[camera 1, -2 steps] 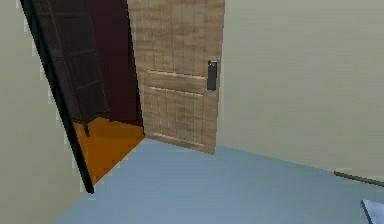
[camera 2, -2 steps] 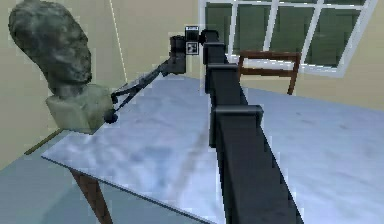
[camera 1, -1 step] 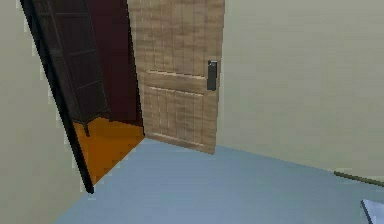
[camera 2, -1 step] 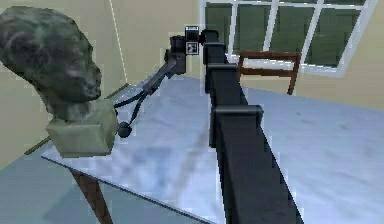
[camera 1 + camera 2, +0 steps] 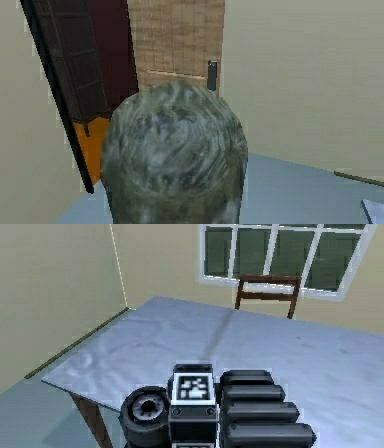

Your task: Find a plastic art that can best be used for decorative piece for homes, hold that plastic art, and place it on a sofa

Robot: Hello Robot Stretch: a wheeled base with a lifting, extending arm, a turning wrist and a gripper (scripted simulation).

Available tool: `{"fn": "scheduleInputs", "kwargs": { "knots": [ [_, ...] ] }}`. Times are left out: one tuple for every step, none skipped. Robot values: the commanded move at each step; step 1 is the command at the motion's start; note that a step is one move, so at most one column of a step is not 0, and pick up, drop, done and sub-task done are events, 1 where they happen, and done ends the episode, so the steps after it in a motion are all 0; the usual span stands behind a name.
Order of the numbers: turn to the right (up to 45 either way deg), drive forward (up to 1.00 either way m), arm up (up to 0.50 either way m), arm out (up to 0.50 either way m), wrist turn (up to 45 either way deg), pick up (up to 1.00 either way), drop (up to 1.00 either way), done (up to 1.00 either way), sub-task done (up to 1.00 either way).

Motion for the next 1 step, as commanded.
{"fn": "scheduleInputs", "kwargs": {
  "knots": [
    [-15.0,0.0,0.0,0.0,0.0,0.0,0.0,0.0,0.0]
  ]
}}
